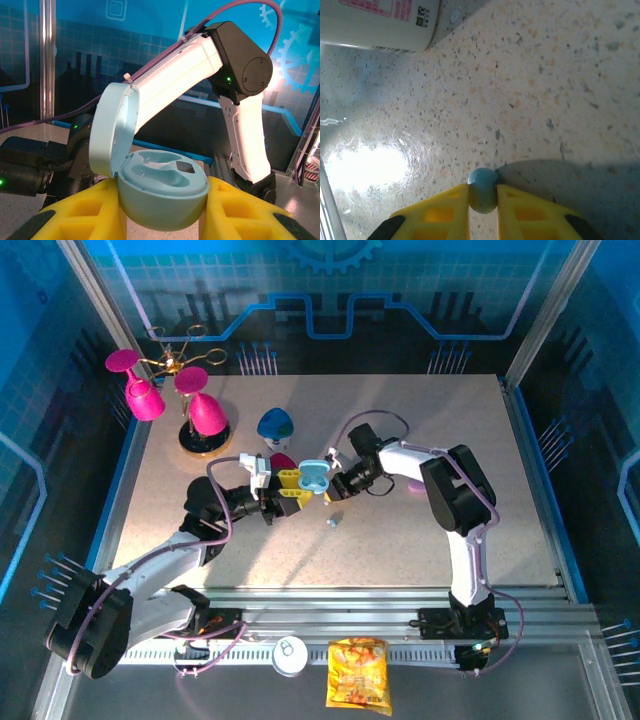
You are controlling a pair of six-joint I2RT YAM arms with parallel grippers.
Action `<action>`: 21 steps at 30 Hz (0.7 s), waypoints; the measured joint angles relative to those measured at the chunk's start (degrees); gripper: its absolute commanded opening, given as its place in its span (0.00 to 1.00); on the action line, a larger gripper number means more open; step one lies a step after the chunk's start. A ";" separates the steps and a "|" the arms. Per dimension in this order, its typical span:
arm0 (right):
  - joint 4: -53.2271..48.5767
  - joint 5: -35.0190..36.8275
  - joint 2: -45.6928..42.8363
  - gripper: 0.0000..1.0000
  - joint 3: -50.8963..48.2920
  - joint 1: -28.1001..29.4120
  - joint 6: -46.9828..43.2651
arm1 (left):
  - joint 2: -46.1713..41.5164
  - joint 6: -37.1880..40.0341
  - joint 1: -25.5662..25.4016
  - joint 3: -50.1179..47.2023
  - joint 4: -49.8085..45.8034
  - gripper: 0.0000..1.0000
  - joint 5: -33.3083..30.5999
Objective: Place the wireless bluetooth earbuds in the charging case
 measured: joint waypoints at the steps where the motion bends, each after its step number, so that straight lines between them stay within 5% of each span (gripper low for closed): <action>1: 0.13 0.72 -0.55 0.13 -0.48 0.07 0.55 | 0.00 0.00 0.00 0.00 0.02 0.34 -0.02; 21: -0.83 17.33 -11.21 0.14 -9.51 -2.14 7.54 | 1.31 1.03 0.00 0.00 0.63 0.34 -0.81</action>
